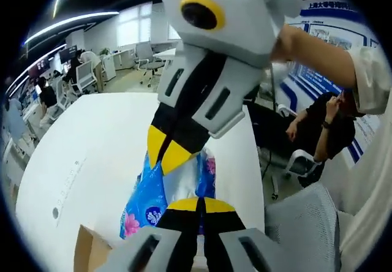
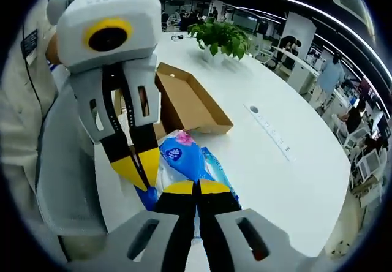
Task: Operate the shoe box by opening the lid, removing the specified soft item, and placing it in the target area until the item is outside and the box remains undamaged.
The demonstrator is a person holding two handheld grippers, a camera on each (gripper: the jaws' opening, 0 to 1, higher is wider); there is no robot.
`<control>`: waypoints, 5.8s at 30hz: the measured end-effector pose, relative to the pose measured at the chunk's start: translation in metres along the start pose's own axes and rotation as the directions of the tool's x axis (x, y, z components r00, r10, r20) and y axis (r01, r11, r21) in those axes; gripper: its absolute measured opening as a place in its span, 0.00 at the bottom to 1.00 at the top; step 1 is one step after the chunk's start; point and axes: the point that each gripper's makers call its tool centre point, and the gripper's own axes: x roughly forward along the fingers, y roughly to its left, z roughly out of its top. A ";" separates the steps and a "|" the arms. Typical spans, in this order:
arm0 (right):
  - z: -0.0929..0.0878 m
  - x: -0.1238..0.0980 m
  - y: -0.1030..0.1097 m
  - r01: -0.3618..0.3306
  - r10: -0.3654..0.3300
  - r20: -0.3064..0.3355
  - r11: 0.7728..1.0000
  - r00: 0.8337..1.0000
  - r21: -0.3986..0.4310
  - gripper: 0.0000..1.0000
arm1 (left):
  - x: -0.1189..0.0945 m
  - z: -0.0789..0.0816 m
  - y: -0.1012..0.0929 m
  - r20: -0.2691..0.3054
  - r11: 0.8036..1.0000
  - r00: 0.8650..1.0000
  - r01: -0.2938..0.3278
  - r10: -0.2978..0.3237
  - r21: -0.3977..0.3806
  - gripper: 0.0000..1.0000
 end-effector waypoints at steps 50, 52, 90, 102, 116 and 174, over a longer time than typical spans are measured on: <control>-0.143 -0.017 -0.101 0.089 -0.109 -0.252 0.992 0.961 -0.090 0.00 | 0.156 0.066 0.038 0.062 0.984 0.985 0.167 -0.163 -0.061 0.00; -0.148 -0.016 -0.102 0.098 -0.118 -0.254 0.991 0.960 -0.093 0.00 | 0.163 0.066 0.036 0.059 0.982 0.984 0.172 -0.168 -0.079 0.00; -0.183 0.015 -0.109 0.135 -0.177 -0.316 0.979 0.932 -0.152 0.01 | 0.187 0.032 0.039 -0.006 0.984 0.992 0.124 -0.126 -0.128 0.05; -0.164 -0.010 -0.105 0.186 -0.221 -0.292 0.972 0.930 -0.144 0.08 | 0.162 0.051 0.038 0.066 0.992 0.995 0.082 -0.076 -0.097 0.15; -0.132 -0.036 -0.090 0.273 -0.276 -0.228 0.961 0.934 -0.042 0.29 | 0.100 0.042 0.044 0.089 0.993 0.996 0.004 0.006 -0.121 0.33; 0.000 0.001 0.039 0.091 -0.095 0.108 0.995 0.990 0.050 0.68 | -0.178 -0.133 0.046 0.269 0.848 0.818 -0.420 0.508 -0.324 0.77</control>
